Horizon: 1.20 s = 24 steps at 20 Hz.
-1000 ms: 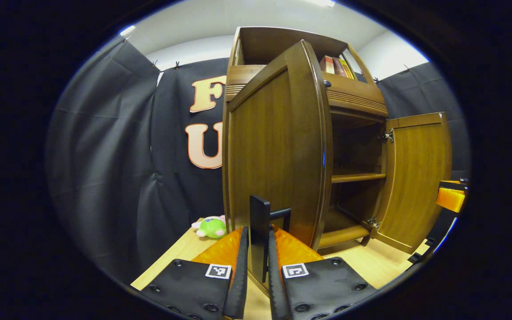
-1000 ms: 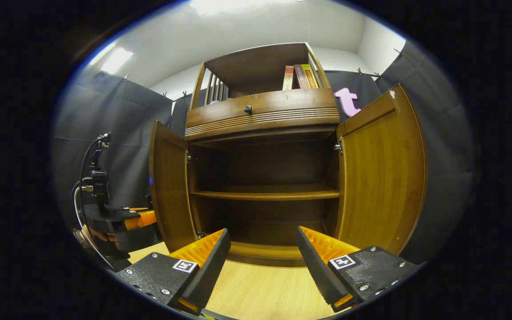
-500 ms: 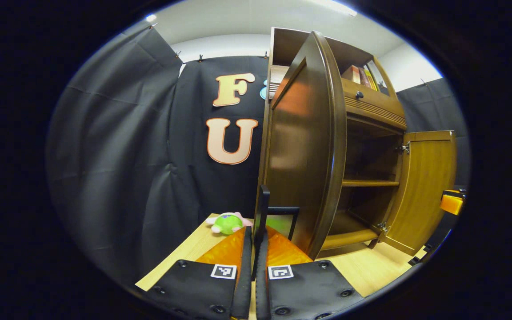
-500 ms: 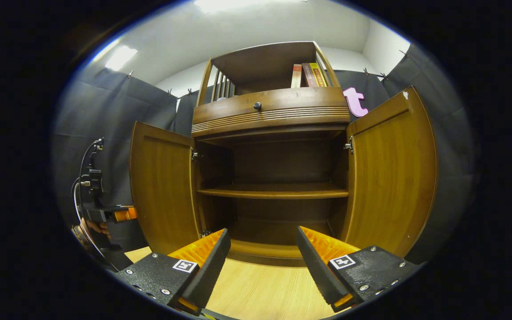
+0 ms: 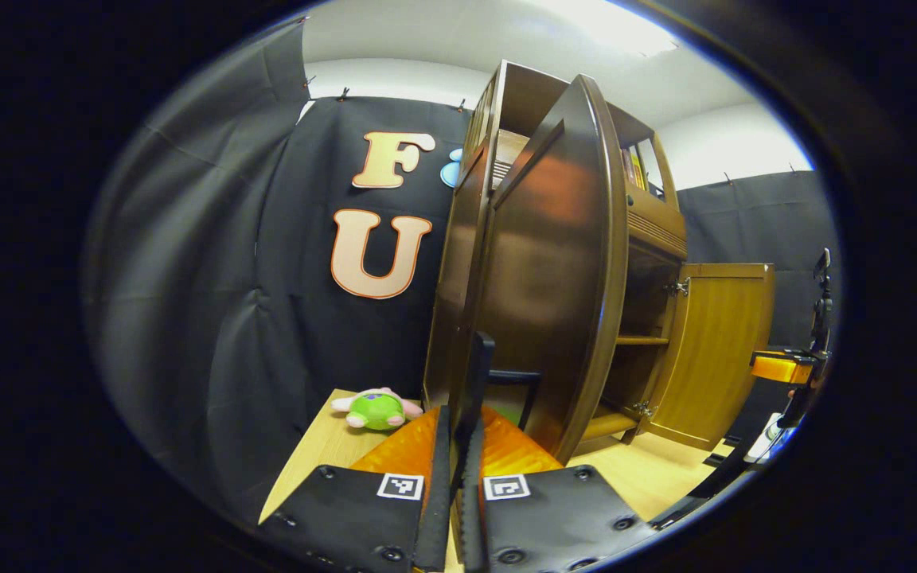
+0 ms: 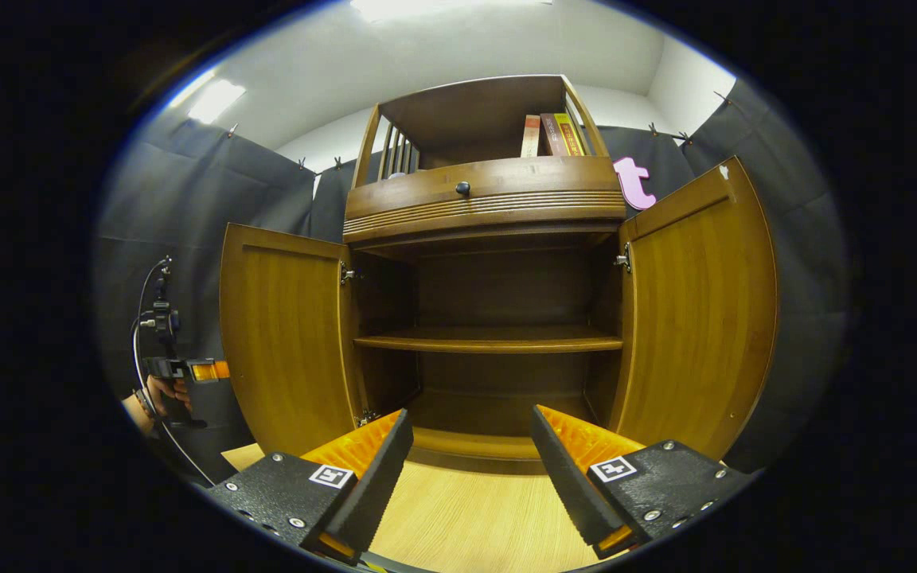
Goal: Open the right door of the double-door shoe cabinet with the right hand, and open the left door with the left hand.
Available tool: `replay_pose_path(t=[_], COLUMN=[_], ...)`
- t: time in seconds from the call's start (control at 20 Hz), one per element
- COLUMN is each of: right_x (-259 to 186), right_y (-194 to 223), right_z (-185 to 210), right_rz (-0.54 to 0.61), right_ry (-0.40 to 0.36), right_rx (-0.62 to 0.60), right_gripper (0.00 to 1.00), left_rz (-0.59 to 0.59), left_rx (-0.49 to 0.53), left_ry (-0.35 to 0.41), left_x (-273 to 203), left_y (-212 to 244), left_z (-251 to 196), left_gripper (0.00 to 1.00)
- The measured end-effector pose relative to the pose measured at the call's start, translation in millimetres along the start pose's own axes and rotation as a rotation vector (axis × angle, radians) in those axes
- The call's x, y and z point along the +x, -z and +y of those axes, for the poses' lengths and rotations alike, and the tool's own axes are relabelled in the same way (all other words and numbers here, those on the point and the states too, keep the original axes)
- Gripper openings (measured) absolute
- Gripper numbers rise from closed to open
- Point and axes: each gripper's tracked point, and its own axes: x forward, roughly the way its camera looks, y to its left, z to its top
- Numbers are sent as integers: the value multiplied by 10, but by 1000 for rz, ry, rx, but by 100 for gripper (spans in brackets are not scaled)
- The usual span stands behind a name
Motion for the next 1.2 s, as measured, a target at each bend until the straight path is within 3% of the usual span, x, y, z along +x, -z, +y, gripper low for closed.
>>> replay_pose_path(t=[0.15,0.2,0.3,0.35,0.4,0.45,0.55,0.6,0.75,0.85,0.9,0.95,1.0,1.05,1.1,1.2], right_x=[5,28,70,87,108,123,178,206,278,274,244,217,183,141,91,-3], right_y=[25,27,40,56,72,86,111,118,105,86,86,87,97,107,114,103], right_z=[35,56,92,101,123,147,155,150,209,210,184,149,95,26,-42,-180], right_rz=[5,6,8,11,15,16,21,25,23,18,16,16,18,22,23,20], right_ry=[1,-2,-8,-11,-17,-23,-31,-33,-52,-53,-50,-43,-31,-15,1,31], right_rx=[-3,-2,-4,-5,-5,-4,-5,-4,14,20,22,21,18,15,13,10], right_gripper=[100,93,92,100,100,92,92,100,93,93,93,93,93,96,92,92], left_rz=[-2,-3,3,6,1,-14,-54,-71,-92,-109,-117,-124,-123,-122,-122,-120], left_rx=[43,41,6,10,25,39,45,50,81,92,104,110,102,79,48,21], left_ry=[-2,-5,-12,-46,-82,-120,-142,-147,-198,-186,-167,-133,-100,-82,-71,-64], left_x=[-70,-136,-358,-491,-615,-781,-980,-1002,-1007,-890,-797,-696,-570,-463,-350,-161], left_y=[-6,11,71,70,48,-20,-203,-312,-551,-630,-662,-665,-666,-639,-608,-551], left_z=[-23,-22,-19,36,84,103,-60,-148,-326,-650,-826,-1049,-1272,-1448,-1576,-1842], left_gripper=[19,18,18,18,18,16,11,3,11,11,3,3,11,11,11,20])
